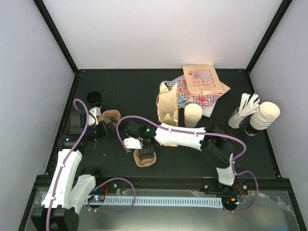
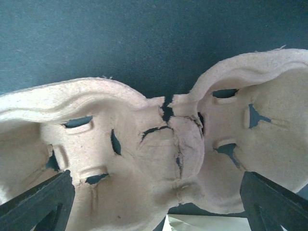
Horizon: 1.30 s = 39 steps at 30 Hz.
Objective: Pack the takeout coffee
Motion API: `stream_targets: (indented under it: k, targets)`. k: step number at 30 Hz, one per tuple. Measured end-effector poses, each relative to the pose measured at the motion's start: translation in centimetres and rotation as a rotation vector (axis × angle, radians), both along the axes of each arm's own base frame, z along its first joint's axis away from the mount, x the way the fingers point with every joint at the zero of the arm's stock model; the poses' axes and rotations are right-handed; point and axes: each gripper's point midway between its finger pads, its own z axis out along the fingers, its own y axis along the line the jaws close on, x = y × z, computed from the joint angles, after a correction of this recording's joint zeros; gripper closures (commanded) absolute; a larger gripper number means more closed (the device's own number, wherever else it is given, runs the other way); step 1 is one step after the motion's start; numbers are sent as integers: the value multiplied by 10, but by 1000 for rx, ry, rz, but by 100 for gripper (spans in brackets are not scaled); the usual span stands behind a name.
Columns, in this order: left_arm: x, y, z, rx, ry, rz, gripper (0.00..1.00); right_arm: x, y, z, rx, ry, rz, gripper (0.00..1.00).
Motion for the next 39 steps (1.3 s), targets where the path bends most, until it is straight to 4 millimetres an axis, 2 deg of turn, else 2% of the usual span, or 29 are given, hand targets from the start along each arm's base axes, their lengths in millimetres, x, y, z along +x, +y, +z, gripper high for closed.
stream_targets:
  k: [7,16,29,34,39]
  targets:
    - [-1,4,8,18,-37,18,1,9,1,-3,6,-11,0,4]
    - [1,7,9,39,-41,28,1,14,-1,-23,-32,-1,5,5]
    - [2,9,5,51,-27,27,1,21,13,-40,-47,0,34,8]
    - [3,9,4,52,-21,27,1,21,14,-40,-44,-1,34,8]
    - [4,9,9,53,-32,28,1,21,15,-41,-43,1,33,13]
